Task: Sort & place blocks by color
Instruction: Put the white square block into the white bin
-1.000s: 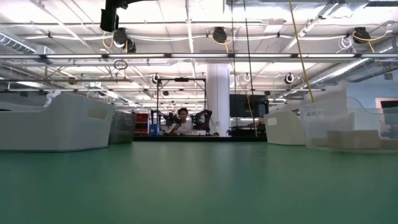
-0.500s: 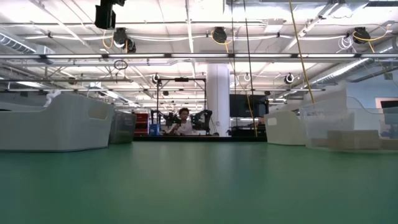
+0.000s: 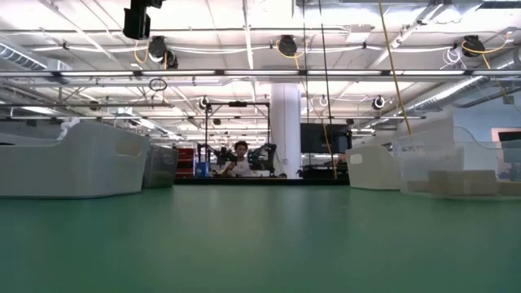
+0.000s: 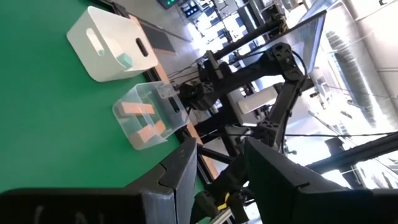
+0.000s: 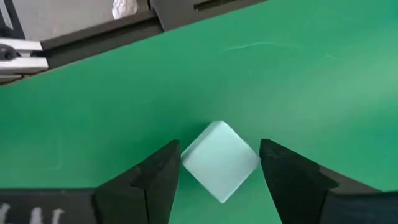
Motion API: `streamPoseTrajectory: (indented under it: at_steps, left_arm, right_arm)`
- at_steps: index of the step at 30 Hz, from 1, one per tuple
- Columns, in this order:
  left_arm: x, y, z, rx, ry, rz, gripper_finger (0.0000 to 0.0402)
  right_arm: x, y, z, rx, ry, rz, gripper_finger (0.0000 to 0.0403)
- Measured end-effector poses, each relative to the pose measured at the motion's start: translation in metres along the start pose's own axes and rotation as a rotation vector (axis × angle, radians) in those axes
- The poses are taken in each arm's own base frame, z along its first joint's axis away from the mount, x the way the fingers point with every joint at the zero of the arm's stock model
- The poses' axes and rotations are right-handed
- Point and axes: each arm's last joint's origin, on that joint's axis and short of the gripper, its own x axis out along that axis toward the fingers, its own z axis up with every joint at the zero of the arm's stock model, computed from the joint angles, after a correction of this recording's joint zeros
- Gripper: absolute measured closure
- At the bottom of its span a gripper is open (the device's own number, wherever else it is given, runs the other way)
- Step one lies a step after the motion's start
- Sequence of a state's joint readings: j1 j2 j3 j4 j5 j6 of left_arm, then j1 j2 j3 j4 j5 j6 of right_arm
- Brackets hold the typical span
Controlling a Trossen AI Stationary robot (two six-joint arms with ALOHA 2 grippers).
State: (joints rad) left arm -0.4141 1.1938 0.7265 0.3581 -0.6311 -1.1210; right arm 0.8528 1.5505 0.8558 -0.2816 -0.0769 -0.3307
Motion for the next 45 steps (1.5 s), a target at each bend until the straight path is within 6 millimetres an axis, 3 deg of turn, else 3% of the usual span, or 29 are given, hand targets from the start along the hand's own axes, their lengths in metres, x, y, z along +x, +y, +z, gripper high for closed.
streamPoseTrajectory:
  at_steps: [8,18,23,32,45]
  left_arm:
    - [0.000,0.001,0.000,0.008,0.000,0.013,0.0266]
    - [0.000,0.002,-0.001,0.012,0.004,0.022,0.0266]
    - [0.000,0.002,-0.001,0.016,0.004,0.022,0.0266]
    - [0.000,0.002,-0.001,0.055,0.005,0.021,0.0266]
    - [0.000,0.002,-0.001,0.092,0.005,0.020,0.0266]
  right_arm:
    - [0.003,-0.001,0.002,0.059,-0.013,-0.009,0.0242]
    - [0.003,-0.002,0.002,0.236,-0.009,-0.032,0.0243]
    - [-0.006,-0.003,0.001,0.265,-0.011,-0.089,0.0242]
    - [-0.059,-0.020,-0.001,0.307,-0.105,-0.329,0.0240]
    - [-0.157,-0.033,-0.019,0.587,-0.311,-1.015,0.0239]
